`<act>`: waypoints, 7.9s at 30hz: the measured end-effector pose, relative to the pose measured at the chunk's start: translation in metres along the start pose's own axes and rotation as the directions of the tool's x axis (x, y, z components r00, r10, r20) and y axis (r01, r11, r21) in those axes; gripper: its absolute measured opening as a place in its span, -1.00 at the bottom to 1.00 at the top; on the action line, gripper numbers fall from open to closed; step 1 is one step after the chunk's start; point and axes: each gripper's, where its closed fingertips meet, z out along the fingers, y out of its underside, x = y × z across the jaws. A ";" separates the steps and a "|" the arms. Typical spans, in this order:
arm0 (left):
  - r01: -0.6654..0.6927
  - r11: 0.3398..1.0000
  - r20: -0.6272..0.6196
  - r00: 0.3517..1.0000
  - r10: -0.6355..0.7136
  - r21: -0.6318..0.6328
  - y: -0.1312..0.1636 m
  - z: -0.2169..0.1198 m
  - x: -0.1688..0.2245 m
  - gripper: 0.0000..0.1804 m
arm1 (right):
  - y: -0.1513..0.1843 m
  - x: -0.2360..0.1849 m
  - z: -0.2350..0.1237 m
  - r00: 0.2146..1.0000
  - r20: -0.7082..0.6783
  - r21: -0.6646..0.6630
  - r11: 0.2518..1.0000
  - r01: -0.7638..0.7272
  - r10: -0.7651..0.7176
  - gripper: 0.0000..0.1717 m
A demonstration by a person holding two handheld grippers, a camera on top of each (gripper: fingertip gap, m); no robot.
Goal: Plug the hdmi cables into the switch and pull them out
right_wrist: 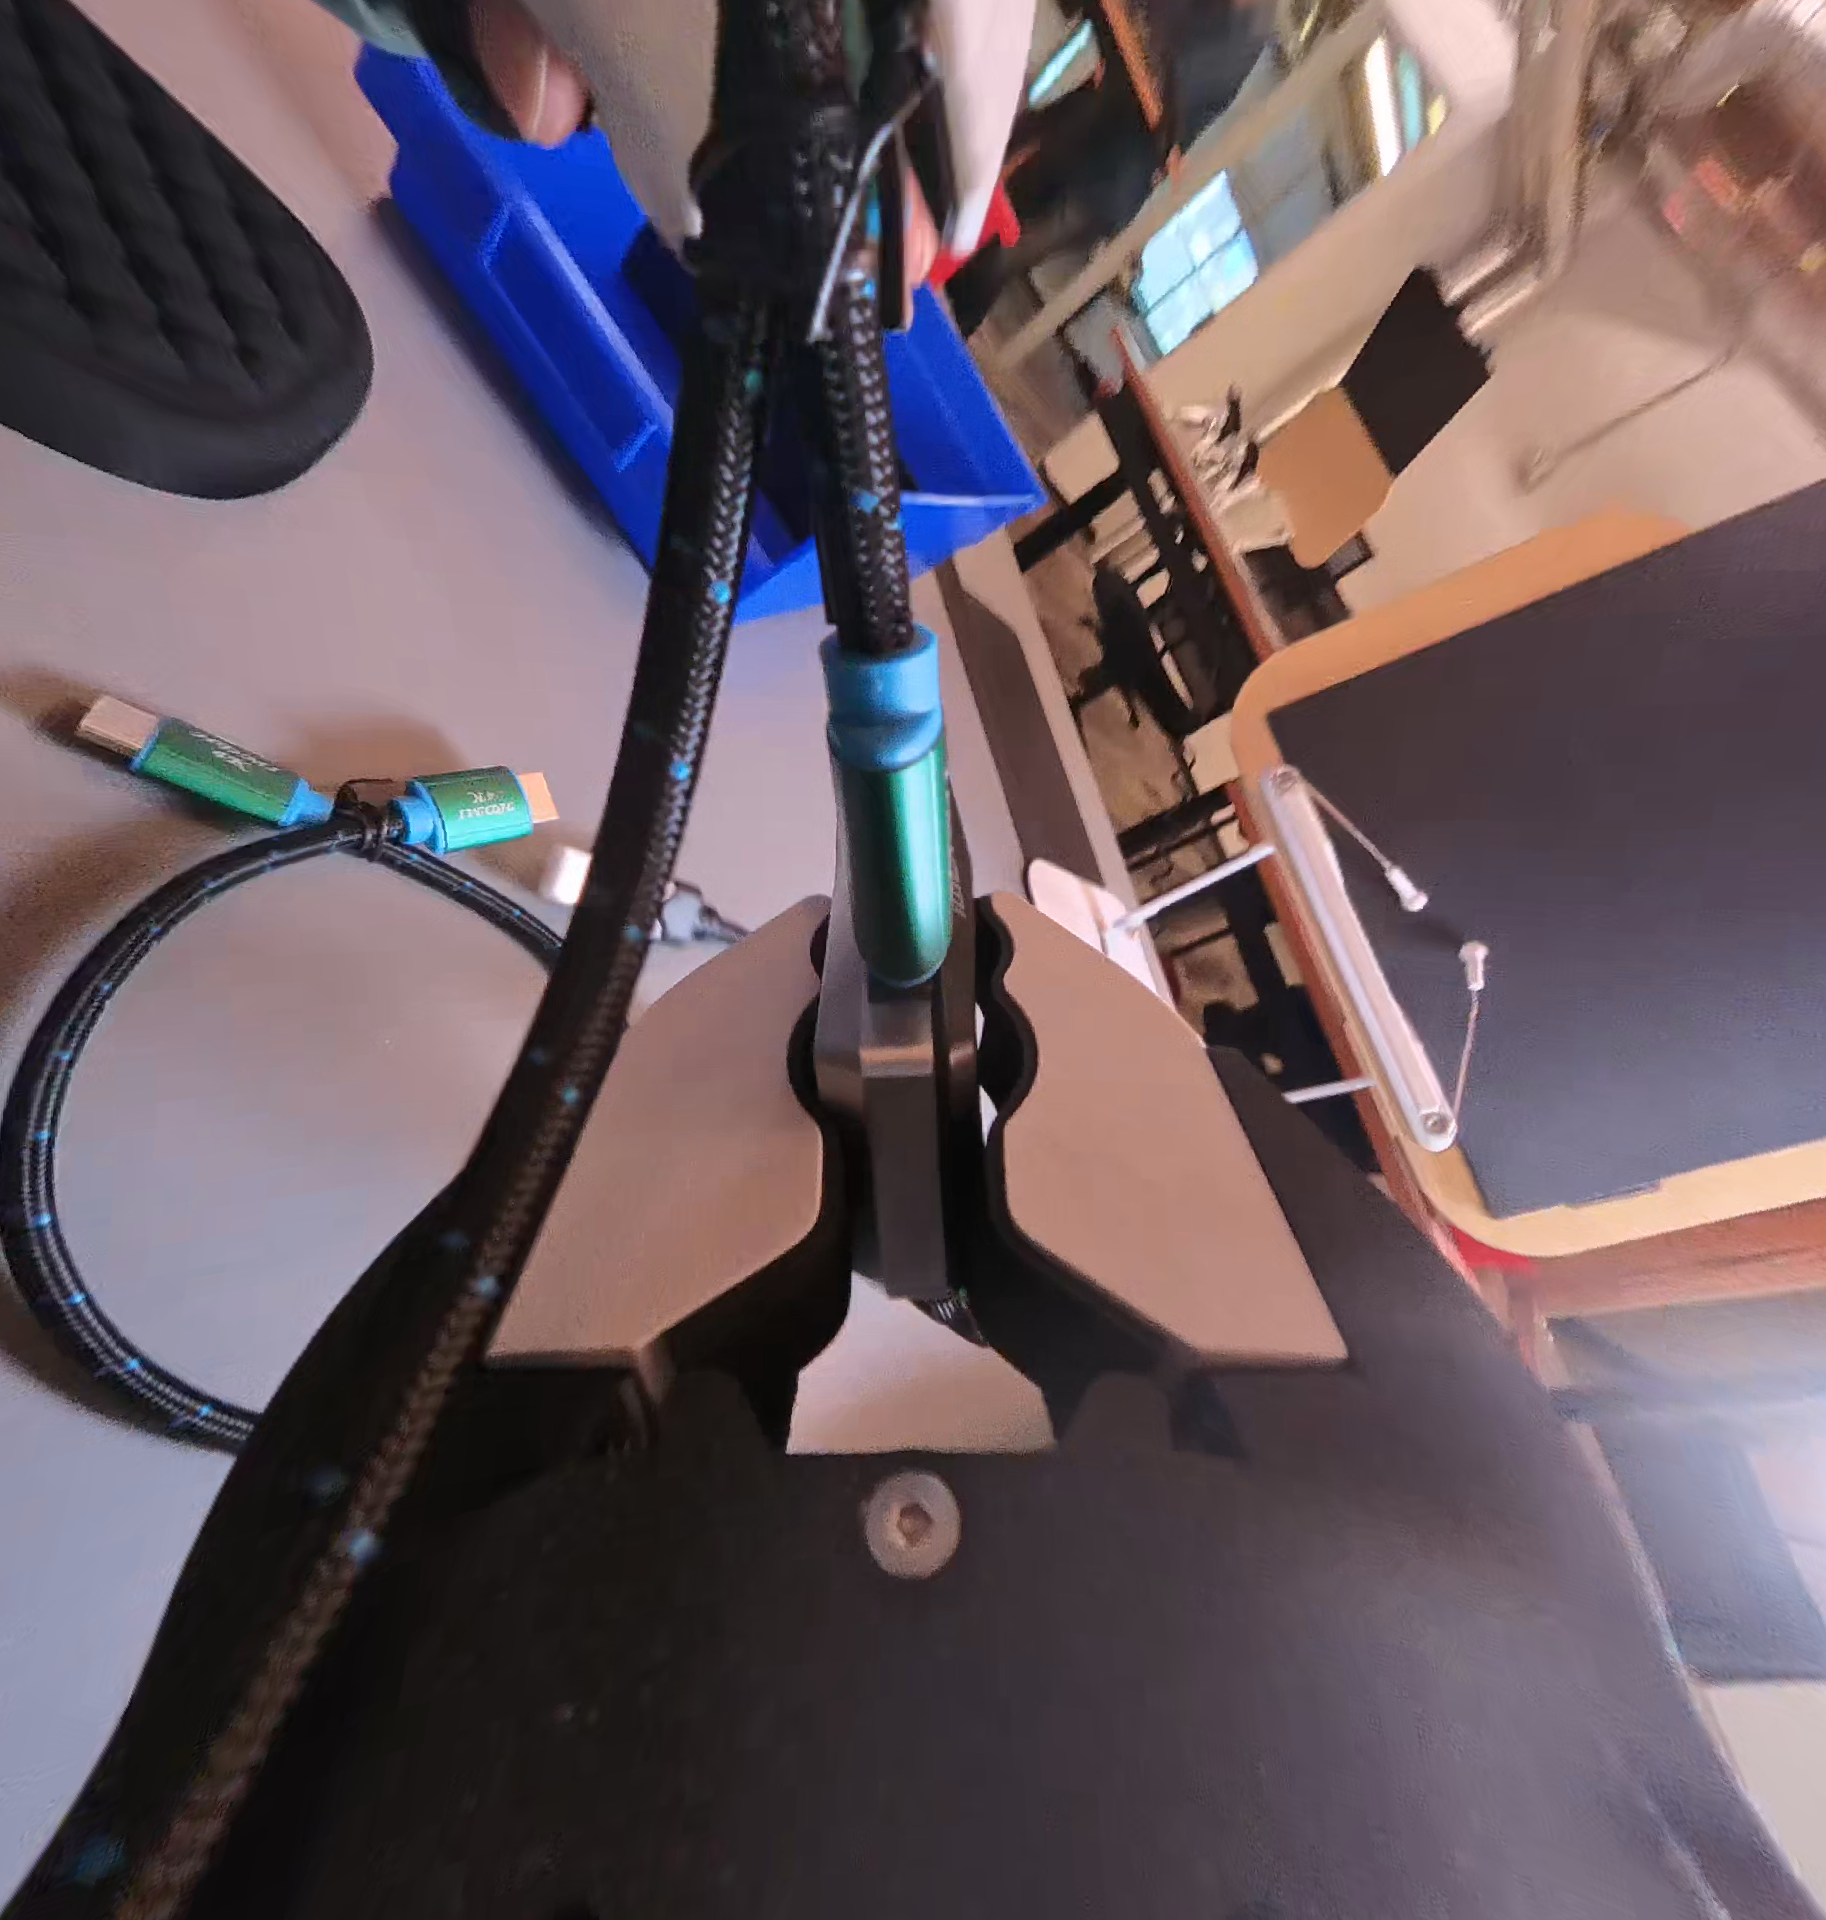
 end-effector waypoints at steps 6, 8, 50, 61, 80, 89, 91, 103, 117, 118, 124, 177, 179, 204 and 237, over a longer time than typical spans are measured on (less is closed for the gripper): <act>0.253 0.941 -0.028 0.964 -0.265 -0.224 0.067 0.008 0.002 -0.86 | 0.012 0.021 -0.004 0.998 -0.048 -0.018 0.999 -0.041 0.040 -0.73; 0.273 0.904 -0.028 0.954 -0.298 -0.328 0.091 0.013 0.010 -0.83 | 0.017 0.026 -0.007 0.997 -0.074 -0.019 0.999 -0.037 0.036 -0.71; -0.191 0.972 -0.121 0.977 0.175 -0.139 0.029 0.064 0.055 -0.85 | 0.014 -0.030 0.019 0.980 0.057 -0.098 0.975 0.198 -0.193 -0.70; -0.145 0.982 -0.127 0.984 0.129 -0.124 0.018 0.050 0.045 -0.88 | -0.004 -0.030 0.023 0.991 0.094 -0.039 0.994 0.098 -0.094 -0.69; 0.287 0.936 0.023 0.957 -0.288 -0.204 0.066 -0.005 -0.018 -0.86 | 0.017 0.047 -0.011 0.952 -0.032 0.107 0.948 -0.299 0.304 -0.73; 0.277 0.866 -0.171 0.912 -0.374 -0.416 0.106 0.026 0.050 -0.85 | 0.023 0.092 -0.052 0.871 -0.091 0.286 0.850 -0.442 0.483 -0.72; 0.290 0.862 -0.191 0.899 -0.395 -0.416 0.104 0.024 0.053 -0.73 | 0.026 0.092 -0.053 0.871 -0.094 0.284 0.852 -0.440 0.482 -0.73; 0.578 0.815 -0.052 0.813 -0.580 -0.040 0.058 -0.001 -0.020 -0.57 | 0.026 0.083 -0.046 0.872 -0.014 0.297 0.835 -0.463 0.489 -0.73; 0.113 0.980 -0.044 0.992 -0.122 -0.162 0.057 0.042 0.032 -0.74 | -0.025 -0.020 -0.006 0.991 0.125 0.226 0.974 0.026 -0.056 -0.73; 0.088 0.982 -0.050 0.994 -0.098 -0.165 0.057 0.041 0.033 -0.74 | -0.025 -0.021 -0.006 0.990 0.125 0.227 0.973 0.032 -0.062 -0.73; 0.071 0.980 -0.029 0.997 -0.078 -0.184 0.057 0.036 0.025 -0.76 | -0.026 -0.012 -0.012 0.992 0.045 0.185 0.977 0.107 -0.117 -0.70; 0.080 0.767 -0.244 0.922 -0.300 -0.637 0.157 0.042 0.059 -0.97 | -0.136 0.209 -0.090 0.874 -0.399 0.202 0.903 0.380 -0.278 -0.74; 0.126 0.745 -0.243 0.899 -0.365 -0.655 0.148 0.027 0.063 -0.97 | -0.127 0.220 -0.093 0.869 -0.416 0.182 0.912 0.367 -0.267 -0.74; 0.016 0.626 -0.205 0.938 -0.279 -0.779 0.179 -0.003 0.068 -0.99 | 0.113 0.325 -0.068 0.703 -0.711 -0.054 0.998 -0.038 -0.012 -0.75; -0.020 0.619 -0.200 0.954 -0.223 -0.785 0.188 -0.001 0.067 -0.99 | 0.188 0.268 0.036 0.863 -0.184 -0.382 0.775 -0.504 0.471 -0.35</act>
